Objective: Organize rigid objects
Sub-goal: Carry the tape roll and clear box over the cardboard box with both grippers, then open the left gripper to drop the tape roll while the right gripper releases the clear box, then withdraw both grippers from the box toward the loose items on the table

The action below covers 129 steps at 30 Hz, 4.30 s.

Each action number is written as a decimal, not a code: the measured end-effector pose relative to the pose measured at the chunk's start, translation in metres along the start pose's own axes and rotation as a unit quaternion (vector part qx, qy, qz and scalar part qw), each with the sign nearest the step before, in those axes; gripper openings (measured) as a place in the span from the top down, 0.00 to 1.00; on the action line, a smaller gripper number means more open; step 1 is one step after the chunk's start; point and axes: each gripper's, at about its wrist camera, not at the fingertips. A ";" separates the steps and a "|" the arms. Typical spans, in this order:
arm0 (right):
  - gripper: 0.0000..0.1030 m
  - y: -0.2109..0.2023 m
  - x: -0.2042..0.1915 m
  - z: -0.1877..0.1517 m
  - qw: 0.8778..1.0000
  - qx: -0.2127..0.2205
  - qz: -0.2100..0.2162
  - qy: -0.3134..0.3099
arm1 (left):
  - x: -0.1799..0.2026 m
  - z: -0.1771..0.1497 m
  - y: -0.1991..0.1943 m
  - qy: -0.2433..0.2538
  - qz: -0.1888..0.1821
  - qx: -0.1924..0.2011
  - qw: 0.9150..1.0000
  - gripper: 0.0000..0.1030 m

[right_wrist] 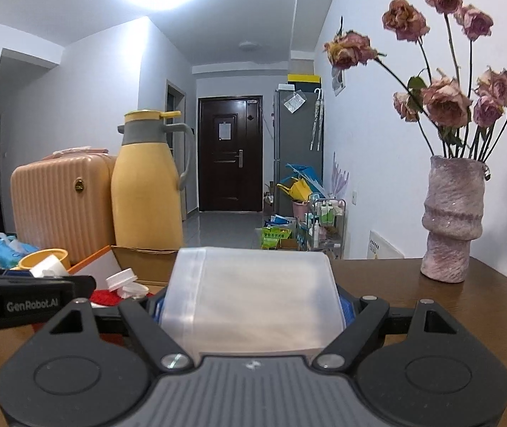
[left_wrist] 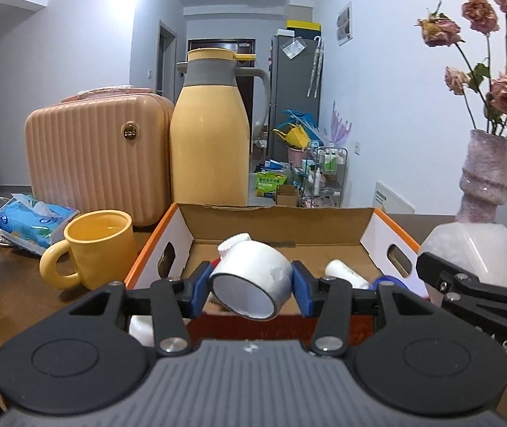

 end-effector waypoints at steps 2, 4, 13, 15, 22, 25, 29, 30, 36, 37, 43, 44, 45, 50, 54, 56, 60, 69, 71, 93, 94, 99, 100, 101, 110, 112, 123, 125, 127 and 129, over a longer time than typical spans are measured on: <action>0.21 0.010 0.000 0.000 1.000 -0.003 0.001 0.001 | 0.000 0.003 0.008 -0.003 0.002 0.000 1.000 0.53; 0.21 0.019 0.001 0.001 1.000 -0.005 0.003 0.001 | 0.000 0.007 0.016 -0.006 0.003 -0.001 1.000 0.53; 0.21 0.055 0.000 0.004 1.000 -0.018 0.015 -0.004 | -0.001 0.014 0.052 -0.011 0.008 -0.011 1.000 0.53; 0.21 0.064 -0.001 0.005 1.000 -0.024 0.018 -0.003 | -0.002 0.016 0.060 -0.011 0.008 -0.015 1.000 0.53; 0.21 0.087 -0.004 0.006 0.999 -0.039 0.025 -0.016 | -0.003 0.021 0.084 -0.009 0.009 -0.026 1.000 0.53; 0.21 0.095 -0.005 0.006 0.998 -0.049 0.028 -0.021 | -0.004 0.022 0.091 -0.007 0.011 -0.031 0.999 0.53; 0.21 0.105 -0.005 0.007 0.997 -0.063 0.030 -0.025 | -0.003 0.022 0.099 -0.001 0.012 -0.037 0.999 0.53; 0.21 0.107 -0.005 0.007 0.997 -0.067 0.031 -0.027 | -0.003 0.023 0.100 0.001 0.013 -0.039 0.999 0.53; 0.21 0.117 -0.009 0.006 0.995 -0.084 0.033 -0.039 | -0.003 0.023 0.109 0.008 0.014 -0.048 0.999 0.53; 0.21 0.118 -0.009 0.005 0.995 -0.088 0.034 -0.041 | -0.003 0.023 0.109 0.009 0.012 -0.049 0.999 0.53; 0.19 0.124 -0.007 0.004 0.992 -0.110 0.033 -0.043 | -0.007 0.022 0.107 0.000 0.018 -0.050 0.999 0.20; 0.14 0.124 -0.008 0.004 0.992 -0.110 0.030 -0.044 | -0.007 0.022 0.104 -0.002 0.024 -0.044 0.999 0.17; 0.11 0.123 -0.007 0.004 0.993 -0.108 0.027 -0.044 | -0.008 0.023 0.102 -0.002 0.026 -0.039 0.999 0.13; 0.00 0.118 -0.006 0.008 0.995 -0.095 0.015 -0.041 | -0.011 0.024 0.096 -0.011 0.038 -0.027 0.999 0.00; 0.00 0.117 -0.006 0.009 0.994 -0.097 0.014 -0.040 | -0.014 0.025 0.096 -0.020 0.038 -0.030 0.999 0.00; 0.00 0.117 -0.006 0.010 0.994 -0.097 0.013 -0.042 | -0.015 0.026 0.096 -0.022 0.039 -0.030 0.999 0.00; 0.00 0.112 -0.005 0.010 0.995 -0.092 0.013 -0.041 | -0.019 0.028 0.093 -0.033 0.033 -0.028 0.999 0.00; 0.00 0.087 -0.005 0.008 0.996 -0.074 0.014 -0.048 | -0.021 0.023 0.073 -0.030 0.026 -0.010 0.999 0.00; 0.00 0.080 -0.005 0.007 0.996 -0.071 0.014 -0.051 | -0.023 0.020 0.067 -0.031 0.025 -0.008 0.999 0.00; 0.00 -0.028 -0.009 -0.018 0.998 -0.036 0.018 -0.049 | -0.048 -0.012 -0.019 -0.032 0.024 0.011 0.999 0.00; 0.00 -0.033 -0.010 -0.020 0.998 -0.035 0.018 -0.049 | -0.048 -0.015 -0.023 -0.031 0.022 0.011 0.999 0.00; 0.00 -0.056 -0.011 -0.030 0.998 -0.035 0.019 -0.046 | -0.051 -0.026 -0.043 -0.024 0.013 0.011 1.000 0.00; 0.00 -0.061 -0.011 -0.032 0.998 -0.036 0.020 -0.044 | -0.051 -0.028 -0.046 -0.023 0.011 0.010 1.000 0.00; 0.00 -0.065 -0.011 -0.034 0.998 -0.037 0.020 -0.043 | -0.051 -0.030 -0.049 -0.021 0.009 0.010 1.000 0.00; 0.00 -0.095 -0.014 -0.052 0.998 -0.050 0.023 -0.043 | -0.056 -0.050 -0.075 -0.019 -0.014 -0.011 1.000 0.00; 0.00 -0.101 -0.015 -0.055 0.997 -0.053 0.023 -0.046 | -0.056 -0.054 -0.079 -0.015 -0.022 -0.018 0.999 0.00; 0.00 -0.121 -0.013 -0.071 0.995 -0.081 0.023 -0.045 | -0.061 -0.071 -0.099 0.014 -0.037 -0.029 0.999 0.00; 0.00 -0.120 -0.012 -0.071 0.995 -0.084 0.021 -0.042 | -0.062 -0.072 -0.098 0.017 -0.038 -0.036 0.998 0.00; 0.00 -0.120 -0.011 -0.071 0.996 -0.084 0.019 -0.040 | -0.061 -0.074 -0.097 0.019 -0.041 -0.042 0.998 0.00; 0.00 -0.120 -0.010 -0.071 0.996 -0.083 0.017 -0.036 | -0.059 -0.075 -0.096 0.024 -0.048 -0.047 0.997 0.00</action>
Point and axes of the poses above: each gripper's, at about its wrist camera, not at the fingertips, and y roughly the way its jaws point, x to its right, z to its top, and after that the axes turned 1 degree about -x, right-handed
